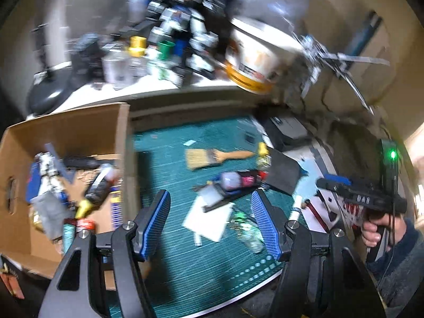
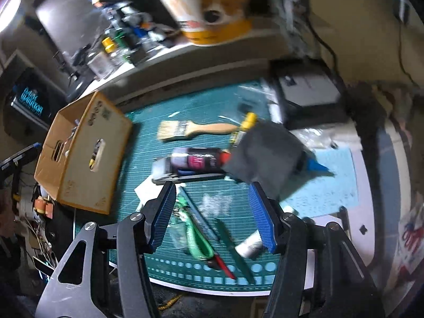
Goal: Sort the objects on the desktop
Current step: 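Withdraw both open tools from the box back over the mat, then move the left tool to the magenta-labelled bottle while the right tool reaches the yellow-capped bottle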
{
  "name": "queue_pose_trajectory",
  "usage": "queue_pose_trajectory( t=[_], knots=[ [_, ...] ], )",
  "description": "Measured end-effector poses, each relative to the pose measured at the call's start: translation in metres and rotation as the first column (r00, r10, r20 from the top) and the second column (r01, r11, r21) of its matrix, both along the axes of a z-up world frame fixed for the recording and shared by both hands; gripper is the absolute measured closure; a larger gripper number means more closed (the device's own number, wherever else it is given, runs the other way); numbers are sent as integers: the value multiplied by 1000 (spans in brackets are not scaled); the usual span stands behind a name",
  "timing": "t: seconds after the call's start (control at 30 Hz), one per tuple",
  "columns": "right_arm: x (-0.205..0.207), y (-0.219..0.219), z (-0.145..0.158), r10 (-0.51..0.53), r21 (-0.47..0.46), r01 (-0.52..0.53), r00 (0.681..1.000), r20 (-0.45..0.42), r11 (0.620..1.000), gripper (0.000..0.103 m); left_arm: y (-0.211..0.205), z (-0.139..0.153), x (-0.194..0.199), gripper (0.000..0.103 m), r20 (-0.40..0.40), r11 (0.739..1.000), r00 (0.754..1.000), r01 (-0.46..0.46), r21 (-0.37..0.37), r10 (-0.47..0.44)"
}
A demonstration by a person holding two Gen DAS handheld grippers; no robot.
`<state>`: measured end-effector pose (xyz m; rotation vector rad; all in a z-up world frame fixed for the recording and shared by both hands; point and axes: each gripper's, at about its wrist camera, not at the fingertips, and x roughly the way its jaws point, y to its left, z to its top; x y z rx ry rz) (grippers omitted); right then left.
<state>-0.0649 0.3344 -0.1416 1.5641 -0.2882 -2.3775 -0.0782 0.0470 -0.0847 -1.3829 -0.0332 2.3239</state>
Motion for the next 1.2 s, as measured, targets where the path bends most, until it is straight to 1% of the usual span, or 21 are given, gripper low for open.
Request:
queue_pose_trajectory(
  t=[0.07, 0.13, 0.2, 0.23, 0.27, 0.3, 0.37, 0.5, 0.57, 0.63, 0.67, 0.7, 0.8, 0.9, 1.03, 1.07, 1.1, 1.17, 1.2],
  knots=[
    [-6, 9, -5, -3, -19, 3, 1000, -1, 1000, 48, 18, -14, -3, 39, 17, 1000, 1000, 21, -10, -20],
    [-17, 12, -12, 7, -25, -7, 1000, -1, 1000, 51, 32, -27, -6, 39, 37, 1000, 999, 27, -9, -26],
    [-32, 11, -23, 16, -30, -16, 1000, 5, 999, 58, 42, -40, -7, 39, 67, 1000, 998, 13, 2, -14],
    [-40, 10, -29, 18, -39, -18, 1000, 10, 999, 61, 45, -44, -7, 39, 78, 1000, 997, 7, -4, -7],
    [-50, 7, -38, 26, -54, -25, 1000, 13, 998, 68, 48, -48, -7, 39, 89, 1000, 996, 1, -11, 0],
    [-57, 5, -45, 32, -65, -31, 999, 14, 997, 71, 51, -52, -7, 39, 99, 1000, 995, -5, -18, 7],
    [-75, -3, -63, 39, -66, -37, 999, 29, 997, 75, 54, -57, -4, 39, 109, 1000, 994, -14, -28, 17],
    [-103, -9, -89, 7, -74, -3, 999, 47, 997, 75, 54, -60, 1, 39, 120, 997, 991, -52, -57, 58],
    [-109, -7, -100, -7, -77, 13, 997, 76, 997, 75, 51, -61, 1, 39, 122, 995, 989, -71, -65, 78],
    [-107, -2, -105, -13, -94, 20, 997, 71, 995, 75, 49, -62, 0, 39, 124, 994, 988, -85, -66, 92],
    [-105, 0, -107, -14, -84, 21, 997, 76, 996, 73, 48, -63, -1, 39, 125, 994, 987, -90, -63, 97],
    [-103, 4, -110, -10, -72, 17, 996, 90, 997, 75, 47, -66, -3, 39, 128, 994, 987, -91, -64, 99],
    [-95, 15, -115, -3, -102, 12, 996, 87, 995, 82, 51, -75, -12, 39, 141, 994, 985, -87, -67, 96],
    [-87, 25, -117, -1, -84, 9, 996, 89, 996, 83, 61, -83, -21, 39, 140, 996, 988, -59, -62, 67],
    [-73, 47, -121, -51, -56, 59, 990, 133, 997, 83, 79, -97, -32, 39, 136, 999, 991, 7, -47, 0],
    [-70, 51, -120, -60, -50, 67, 989, 137, 996, 83, 83, -101, -35, 39, 137, 999, 990, 23, -46, -16],
    [-67, 56, -118, -68, -45, 75, 988, 142, 996, 81, 87, -105, -39, 39, 138, 998, 990, 39, -45, -32],
    [-64, 59, -109, -71, -51, 78, 990, 124, 996, 78, 95, -112, -45, 39, 133, 997, 989, 72, -37, -67],
    [-63, 60, -105, -73, -54, 79, 991, 114, 995, 73, 99, -116, -49, 39, 130, 995, 988, 89, -33, -84]
  ],
)
